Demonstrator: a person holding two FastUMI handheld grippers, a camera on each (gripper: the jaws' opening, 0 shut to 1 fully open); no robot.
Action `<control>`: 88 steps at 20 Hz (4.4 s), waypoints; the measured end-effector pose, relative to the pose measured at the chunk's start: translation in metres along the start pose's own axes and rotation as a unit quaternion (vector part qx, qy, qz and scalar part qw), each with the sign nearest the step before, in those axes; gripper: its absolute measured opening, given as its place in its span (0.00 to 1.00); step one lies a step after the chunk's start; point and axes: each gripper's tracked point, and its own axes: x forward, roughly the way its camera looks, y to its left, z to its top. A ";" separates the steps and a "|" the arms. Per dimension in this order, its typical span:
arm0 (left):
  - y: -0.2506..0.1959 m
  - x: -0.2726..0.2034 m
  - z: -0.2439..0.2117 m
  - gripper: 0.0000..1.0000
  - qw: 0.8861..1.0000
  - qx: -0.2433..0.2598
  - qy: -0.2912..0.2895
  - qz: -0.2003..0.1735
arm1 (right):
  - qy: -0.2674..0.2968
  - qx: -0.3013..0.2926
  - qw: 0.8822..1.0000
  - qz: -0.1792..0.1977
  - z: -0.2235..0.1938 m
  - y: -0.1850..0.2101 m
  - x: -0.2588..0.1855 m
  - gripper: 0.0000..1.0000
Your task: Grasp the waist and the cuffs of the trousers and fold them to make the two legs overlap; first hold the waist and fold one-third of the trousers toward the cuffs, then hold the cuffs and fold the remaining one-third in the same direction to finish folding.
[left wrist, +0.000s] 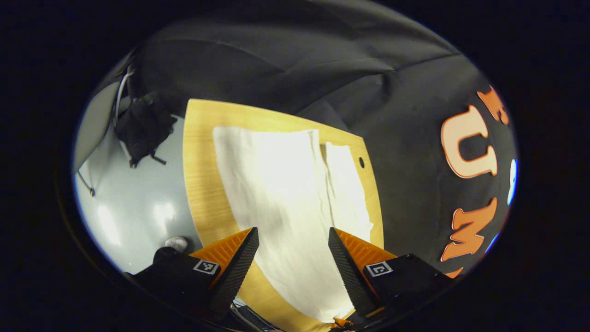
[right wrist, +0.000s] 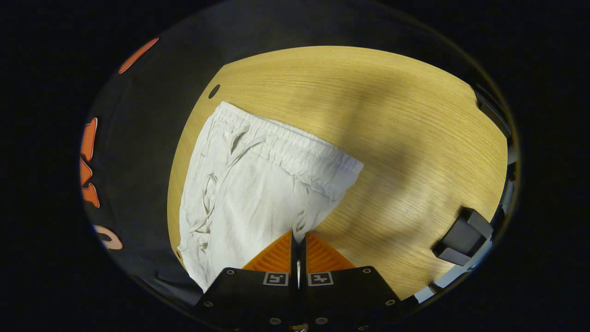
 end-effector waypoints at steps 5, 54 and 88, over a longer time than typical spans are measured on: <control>0.005 0.001 -0.002 0.99 0.999 -0.018 0.023 0.032 | 0.002 0.006 1.000 -0.001 -0.001 -0.003 -0.001 0.01; -0.271 0.149 0.060 0.04 0.978 0.152 0.120 -0.075 | -0.030 -0.007 0.999 0.044 0.083 0.198 -0.009 0.01; -0.310 0.189 0.095 1.00 0.938 0.334 0.075 -0.051 | -0.075 -0.151 0.985 0.038 0.089 0.184 -0.022 0.99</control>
